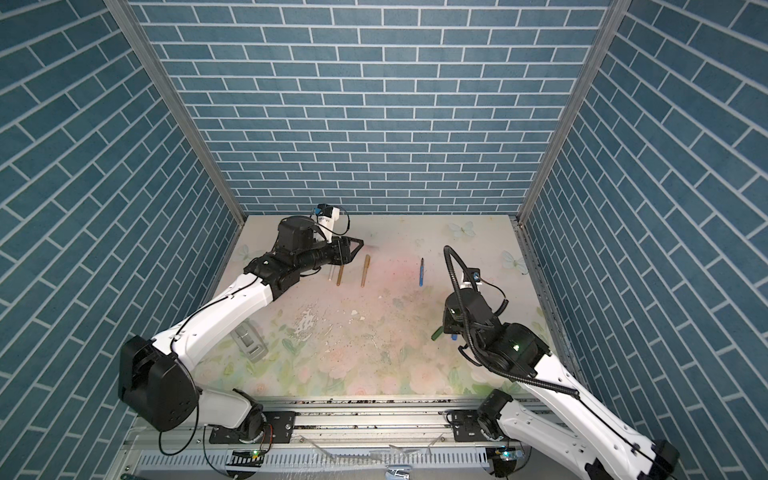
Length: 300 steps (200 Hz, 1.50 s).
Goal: Insert the pens into the pen caps
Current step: 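Release the pen and raise the left gripper while the right gripper nears the green cap, then move the right gripper over the blue fountain pen and grasp it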
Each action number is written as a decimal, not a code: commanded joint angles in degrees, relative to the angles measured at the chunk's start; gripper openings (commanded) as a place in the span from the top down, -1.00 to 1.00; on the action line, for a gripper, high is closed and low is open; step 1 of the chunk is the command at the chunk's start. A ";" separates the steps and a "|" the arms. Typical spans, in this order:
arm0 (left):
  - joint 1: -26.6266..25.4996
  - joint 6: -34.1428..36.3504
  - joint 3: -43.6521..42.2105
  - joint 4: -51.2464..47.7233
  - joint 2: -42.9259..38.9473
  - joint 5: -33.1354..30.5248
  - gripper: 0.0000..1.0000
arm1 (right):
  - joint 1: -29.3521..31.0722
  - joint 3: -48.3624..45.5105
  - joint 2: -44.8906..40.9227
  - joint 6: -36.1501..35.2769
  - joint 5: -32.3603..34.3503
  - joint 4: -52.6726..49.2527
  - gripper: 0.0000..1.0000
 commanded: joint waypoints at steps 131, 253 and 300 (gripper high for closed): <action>4.02 -16.19 -11.08 18.03 2.56 7.78 -0.02 | -11.29 7.11 21.69 1.31 -20.99 6.26 0.06; 3.15 -19.03 -11.90 22.36 1.61 11.22 0.01 | -17.20 19.67 43.42 -6.01 -25.36 6.92 0.73; 2.45 -18.45 -11.43 24.30 1.15 13.59 0.03 | -19.90 30.01 55.34 -11.71 -28.16 3.15 0.63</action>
